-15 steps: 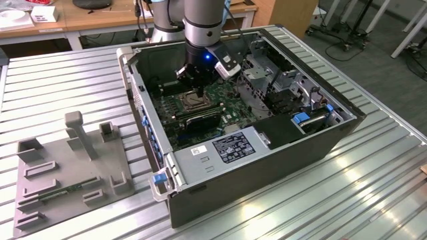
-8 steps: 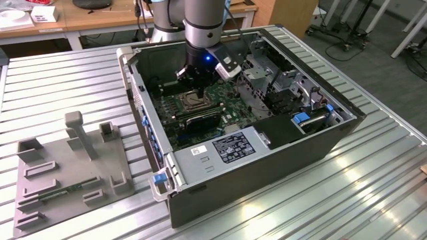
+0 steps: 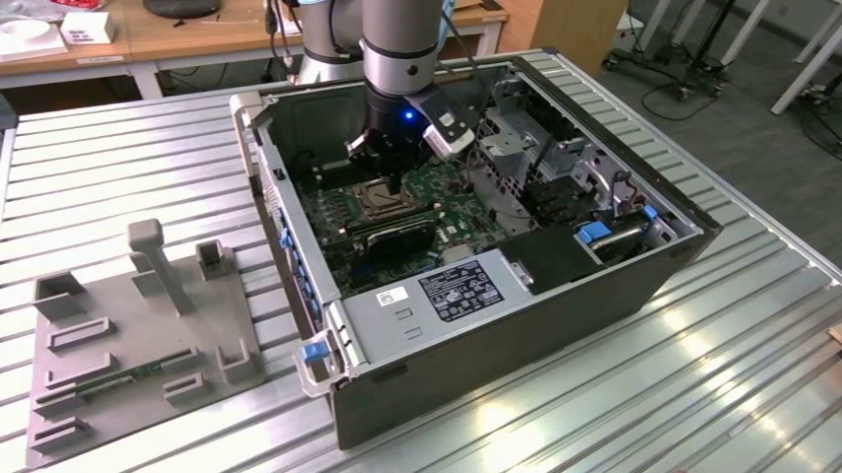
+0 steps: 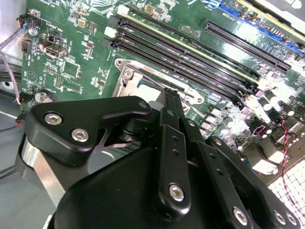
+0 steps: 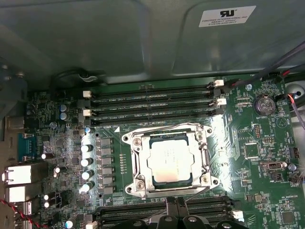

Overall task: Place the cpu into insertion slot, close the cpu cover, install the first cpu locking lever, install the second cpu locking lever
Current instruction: 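Install the second cpu locking lever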

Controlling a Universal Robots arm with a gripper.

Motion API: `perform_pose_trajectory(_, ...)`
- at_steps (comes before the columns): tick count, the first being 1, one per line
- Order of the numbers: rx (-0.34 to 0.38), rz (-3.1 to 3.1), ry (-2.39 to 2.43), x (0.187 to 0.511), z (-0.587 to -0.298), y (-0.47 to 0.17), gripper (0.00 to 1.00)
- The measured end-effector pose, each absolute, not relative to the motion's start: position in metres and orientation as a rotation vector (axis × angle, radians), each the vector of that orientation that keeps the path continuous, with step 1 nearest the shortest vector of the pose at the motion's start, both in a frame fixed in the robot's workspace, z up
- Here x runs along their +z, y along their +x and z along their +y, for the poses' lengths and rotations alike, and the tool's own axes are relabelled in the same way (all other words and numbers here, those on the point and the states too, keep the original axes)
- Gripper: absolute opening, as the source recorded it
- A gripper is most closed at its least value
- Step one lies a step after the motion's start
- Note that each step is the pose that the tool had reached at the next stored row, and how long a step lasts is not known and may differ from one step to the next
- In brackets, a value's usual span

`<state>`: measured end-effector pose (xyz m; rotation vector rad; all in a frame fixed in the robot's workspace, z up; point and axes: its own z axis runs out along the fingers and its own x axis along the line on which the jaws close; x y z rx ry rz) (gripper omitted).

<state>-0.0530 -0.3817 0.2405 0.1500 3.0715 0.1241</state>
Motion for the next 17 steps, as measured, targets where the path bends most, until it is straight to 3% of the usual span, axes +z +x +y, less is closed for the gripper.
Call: perform_pose_trajectory(17,0.125,3.060,0.149,0.234,-0.382,-0.064,0.10)
